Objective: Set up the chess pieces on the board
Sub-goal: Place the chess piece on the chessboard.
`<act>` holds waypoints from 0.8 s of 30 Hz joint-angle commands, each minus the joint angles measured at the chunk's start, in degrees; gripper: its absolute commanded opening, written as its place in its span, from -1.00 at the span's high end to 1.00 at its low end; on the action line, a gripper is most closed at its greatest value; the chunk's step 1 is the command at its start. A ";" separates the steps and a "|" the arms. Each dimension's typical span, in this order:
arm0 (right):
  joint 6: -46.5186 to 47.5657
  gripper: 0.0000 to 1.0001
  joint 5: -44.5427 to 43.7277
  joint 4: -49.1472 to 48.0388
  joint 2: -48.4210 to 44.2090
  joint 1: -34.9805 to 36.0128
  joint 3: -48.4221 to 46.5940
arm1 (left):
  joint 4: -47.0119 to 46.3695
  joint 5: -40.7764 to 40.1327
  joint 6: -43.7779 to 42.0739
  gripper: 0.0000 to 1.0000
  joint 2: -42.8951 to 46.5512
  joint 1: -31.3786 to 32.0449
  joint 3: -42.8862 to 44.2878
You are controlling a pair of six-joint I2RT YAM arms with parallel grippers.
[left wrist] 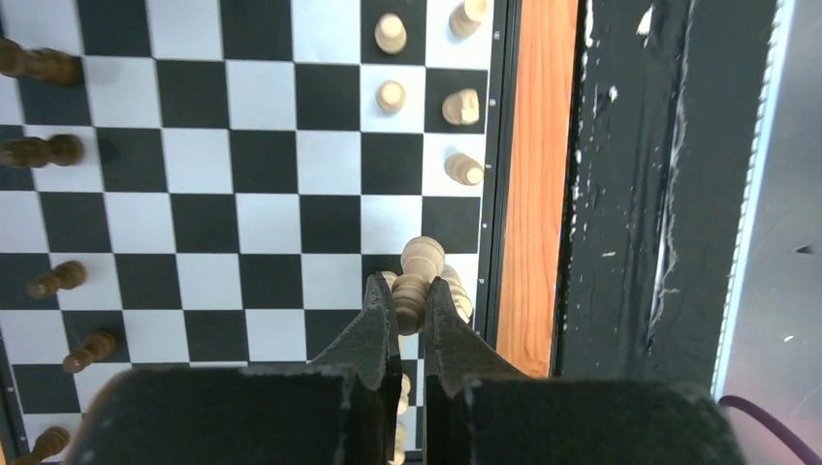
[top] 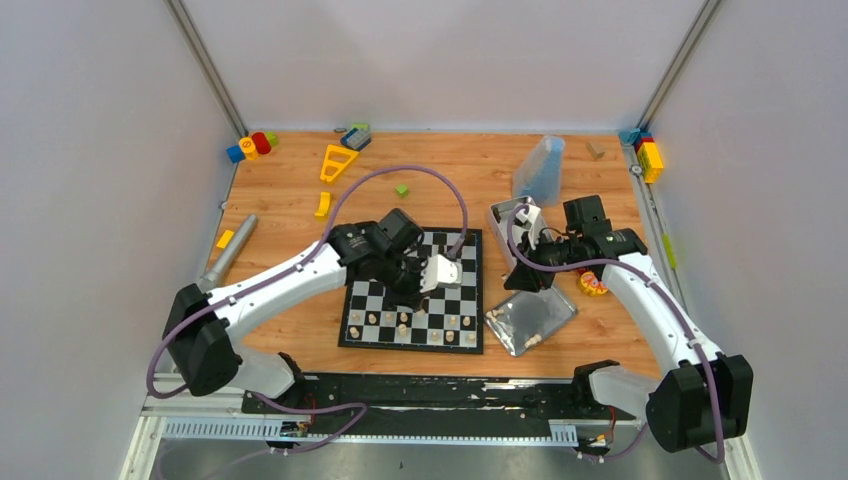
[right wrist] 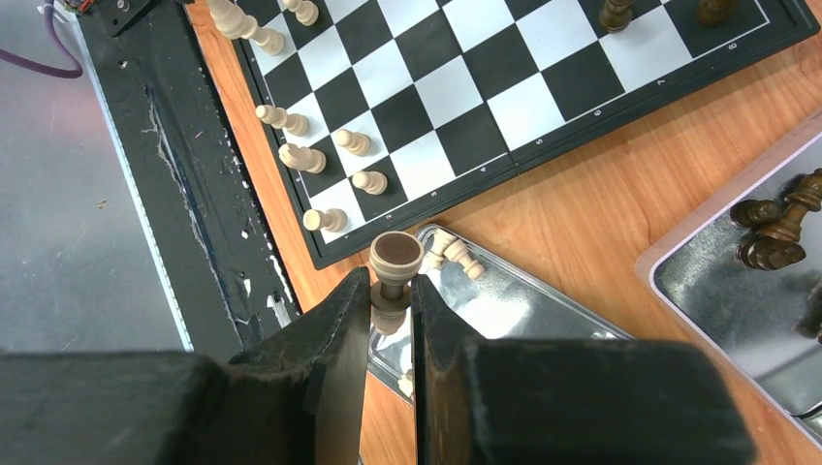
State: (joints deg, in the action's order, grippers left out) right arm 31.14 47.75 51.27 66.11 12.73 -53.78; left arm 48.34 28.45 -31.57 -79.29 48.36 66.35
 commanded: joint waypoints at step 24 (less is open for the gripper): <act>0.01 0.97 -1.54 -3.50 -1.59 -1.15 1.83 | -2.49 -9.17 0.57 0.80 -9.24 9.45 -3.96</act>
State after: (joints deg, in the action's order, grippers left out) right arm 30.92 45.95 49.76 65.45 11.81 -52.31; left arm 47.68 18.50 -31.44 -88.44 57.32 62.98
